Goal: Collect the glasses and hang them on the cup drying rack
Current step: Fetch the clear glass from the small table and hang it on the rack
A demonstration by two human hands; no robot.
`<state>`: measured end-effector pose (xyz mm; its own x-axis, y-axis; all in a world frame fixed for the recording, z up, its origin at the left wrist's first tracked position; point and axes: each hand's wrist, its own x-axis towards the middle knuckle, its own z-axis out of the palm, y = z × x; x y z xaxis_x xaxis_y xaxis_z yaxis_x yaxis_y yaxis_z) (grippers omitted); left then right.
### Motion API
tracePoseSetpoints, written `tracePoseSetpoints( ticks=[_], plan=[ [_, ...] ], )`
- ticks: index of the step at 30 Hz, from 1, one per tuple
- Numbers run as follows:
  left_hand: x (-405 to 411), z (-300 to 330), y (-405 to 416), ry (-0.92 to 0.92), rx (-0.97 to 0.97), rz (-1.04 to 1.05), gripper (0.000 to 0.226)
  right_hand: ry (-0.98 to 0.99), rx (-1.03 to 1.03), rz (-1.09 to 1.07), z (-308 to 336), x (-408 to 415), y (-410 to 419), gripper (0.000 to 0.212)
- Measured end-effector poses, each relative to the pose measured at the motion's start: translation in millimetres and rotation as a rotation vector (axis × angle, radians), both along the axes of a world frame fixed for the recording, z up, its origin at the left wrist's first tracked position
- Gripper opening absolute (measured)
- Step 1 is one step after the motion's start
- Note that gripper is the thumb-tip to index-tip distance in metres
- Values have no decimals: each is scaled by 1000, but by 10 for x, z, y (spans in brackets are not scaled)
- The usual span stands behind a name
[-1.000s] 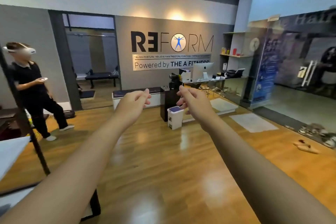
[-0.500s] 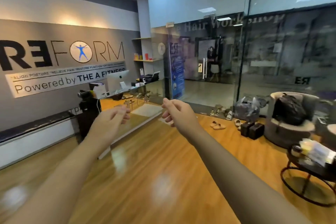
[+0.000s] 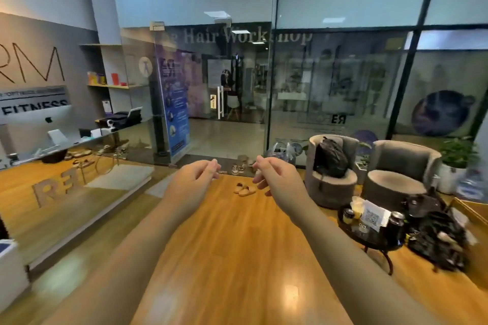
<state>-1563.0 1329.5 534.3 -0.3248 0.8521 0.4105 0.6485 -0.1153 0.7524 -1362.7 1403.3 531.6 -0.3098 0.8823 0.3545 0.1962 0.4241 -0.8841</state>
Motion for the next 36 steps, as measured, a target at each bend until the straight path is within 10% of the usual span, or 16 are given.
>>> tracePoseSetpoints(
  ticks=[20,36],
  plan=[
    [1260,-443,5015,78,-45,-678,37,-163,13,-736,-450,1575,3547,34],
    [3349,-1343,8116,100,-220,-799,37,-489,-59,-742,-1147,3413,6095,60]
  ],
)
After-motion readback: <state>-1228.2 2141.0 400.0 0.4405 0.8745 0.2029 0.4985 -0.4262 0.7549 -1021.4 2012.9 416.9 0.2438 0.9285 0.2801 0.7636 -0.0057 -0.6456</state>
